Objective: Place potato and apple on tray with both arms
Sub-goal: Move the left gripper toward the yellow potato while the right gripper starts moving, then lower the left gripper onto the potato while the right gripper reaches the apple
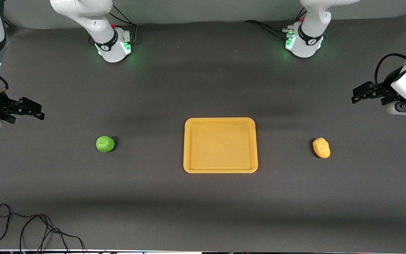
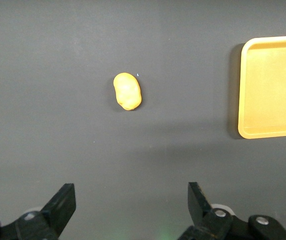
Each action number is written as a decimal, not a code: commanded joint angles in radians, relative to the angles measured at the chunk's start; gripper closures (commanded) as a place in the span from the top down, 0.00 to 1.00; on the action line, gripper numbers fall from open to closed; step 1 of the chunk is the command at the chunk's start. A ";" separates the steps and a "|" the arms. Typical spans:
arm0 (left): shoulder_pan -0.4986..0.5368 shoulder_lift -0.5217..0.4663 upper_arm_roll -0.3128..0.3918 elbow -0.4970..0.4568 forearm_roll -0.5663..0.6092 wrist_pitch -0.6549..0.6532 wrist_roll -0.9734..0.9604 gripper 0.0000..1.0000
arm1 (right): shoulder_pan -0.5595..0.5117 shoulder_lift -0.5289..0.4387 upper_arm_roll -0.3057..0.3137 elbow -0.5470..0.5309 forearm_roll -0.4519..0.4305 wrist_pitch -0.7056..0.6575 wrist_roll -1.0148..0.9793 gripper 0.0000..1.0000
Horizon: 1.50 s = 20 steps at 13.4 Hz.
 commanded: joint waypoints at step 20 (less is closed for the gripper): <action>0.010 0.467 -0.001 -0.136 0.083 0.577 0.007 1.00 | 0.059 0.116 -0.013 -0.106 0.014 0.145 0.021 1.00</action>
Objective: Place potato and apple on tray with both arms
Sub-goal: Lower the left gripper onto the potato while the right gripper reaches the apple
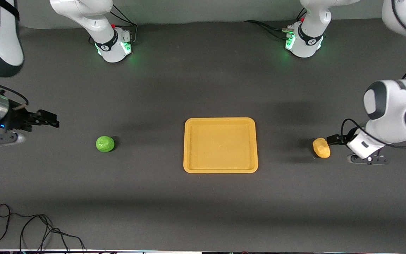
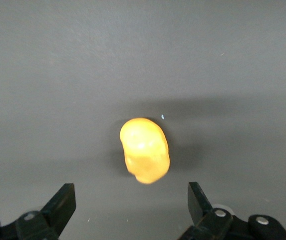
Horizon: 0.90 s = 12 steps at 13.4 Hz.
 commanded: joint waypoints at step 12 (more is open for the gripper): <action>-0.007 0.112 -0.001 -0.098 0.016 0.185 -0.017 0.44 | 0.115 0.179 -0.018 -0.523 -0.003 0.714 0.167 1.00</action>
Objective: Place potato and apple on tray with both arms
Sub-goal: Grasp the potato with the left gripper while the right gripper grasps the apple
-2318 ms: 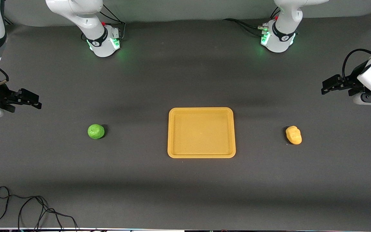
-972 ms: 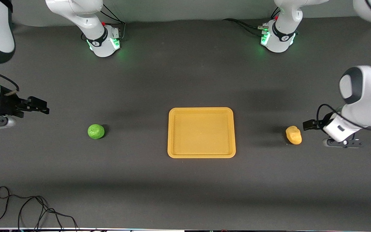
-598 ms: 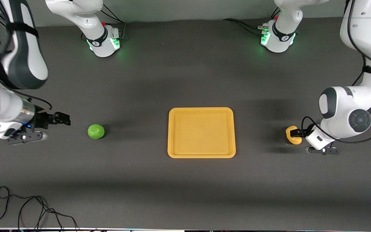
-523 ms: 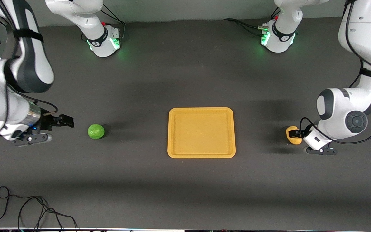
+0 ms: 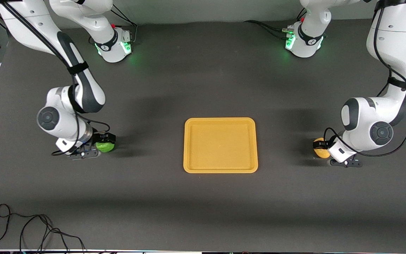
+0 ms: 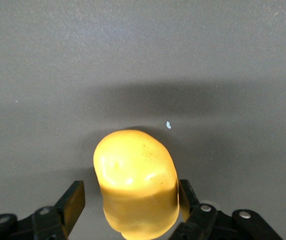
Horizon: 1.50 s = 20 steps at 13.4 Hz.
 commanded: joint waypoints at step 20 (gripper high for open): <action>-0.525 0.010 -0.072 0.153 -0.024 -0.099 -0.737 0.30 | 0.016 -0.018 0.019 0.442 0.002 -0.533 0.096 0.24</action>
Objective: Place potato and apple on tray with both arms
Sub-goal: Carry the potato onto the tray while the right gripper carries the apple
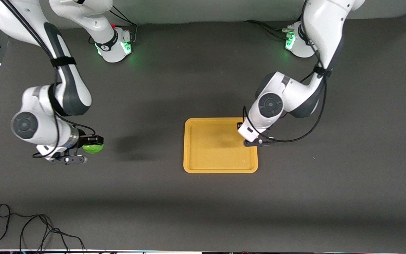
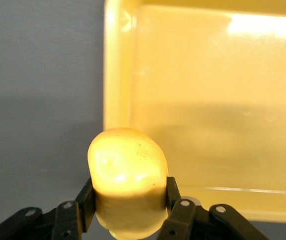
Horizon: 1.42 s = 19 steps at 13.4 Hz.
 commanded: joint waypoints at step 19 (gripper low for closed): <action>0.151 -0.175 0.027 0.082 0.070 -0.257 0.186 1.00 | 0.528 0.559 0.036 0.522 0.148 0.374 0.919 0.20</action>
